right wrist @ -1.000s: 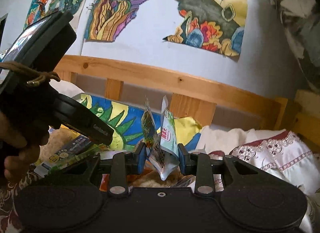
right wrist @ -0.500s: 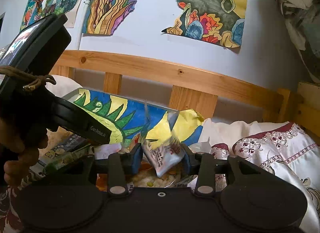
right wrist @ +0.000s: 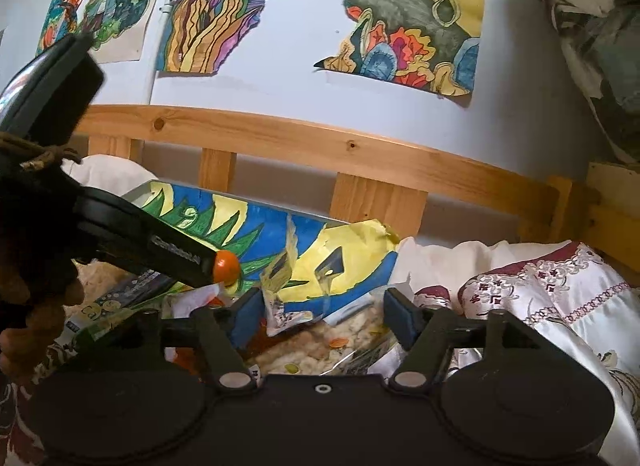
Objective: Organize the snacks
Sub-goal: 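Lower the white packet and mandarin into the tray and open both tools, then withdraw both tools up and away from the tray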
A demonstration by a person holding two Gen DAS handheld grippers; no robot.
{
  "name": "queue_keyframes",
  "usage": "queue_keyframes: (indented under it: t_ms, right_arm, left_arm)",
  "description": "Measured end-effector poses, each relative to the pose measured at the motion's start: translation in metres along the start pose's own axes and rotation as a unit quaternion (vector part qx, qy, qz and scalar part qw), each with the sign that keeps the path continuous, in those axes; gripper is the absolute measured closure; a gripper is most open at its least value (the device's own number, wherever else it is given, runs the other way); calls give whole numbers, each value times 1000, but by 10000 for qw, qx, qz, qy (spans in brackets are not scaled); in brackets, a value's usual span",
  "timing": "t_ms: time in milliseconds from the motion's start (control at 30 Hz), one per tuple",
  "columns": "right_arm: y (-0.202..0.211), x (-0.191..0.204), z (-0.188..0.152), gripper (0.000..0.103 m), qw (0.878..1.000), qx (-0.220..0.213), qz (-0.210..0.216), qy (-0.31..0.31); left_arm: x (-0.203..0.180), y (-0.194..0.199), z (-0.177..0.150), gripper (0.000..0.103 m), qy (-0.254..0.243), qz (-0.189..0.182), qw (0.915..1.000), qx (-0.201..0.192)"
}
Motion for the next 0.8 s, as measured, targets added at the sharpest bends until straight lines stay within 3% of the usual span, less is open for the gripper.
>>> queue_keyframes:
  t_ms: [333,600,800]
  right_arm:
    - [12,-3,3,7,9993,-184,-260,-178]
    - [33,5,10,1,9987,-432,-275,-52]
    - [52,9,12,1,9986,-465,-241,-84]
  left_arm:
    - [20,32,-4,5,324,230,9984,-406]
    - [40,66,-15,1,484,354,9963,-618]
    - [52,88,-27,1,334,466,9960,-683]
Point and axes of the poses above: each gripper's, at about its wrist camera, not at the fingertips, and y roughly against the way its jaws point, x to its left, z to its top, the point moved 1 cm from there along -y, roughly the way its jaws point, and after that the axes turned 7 degrees about -x, right-handed, at the moved point
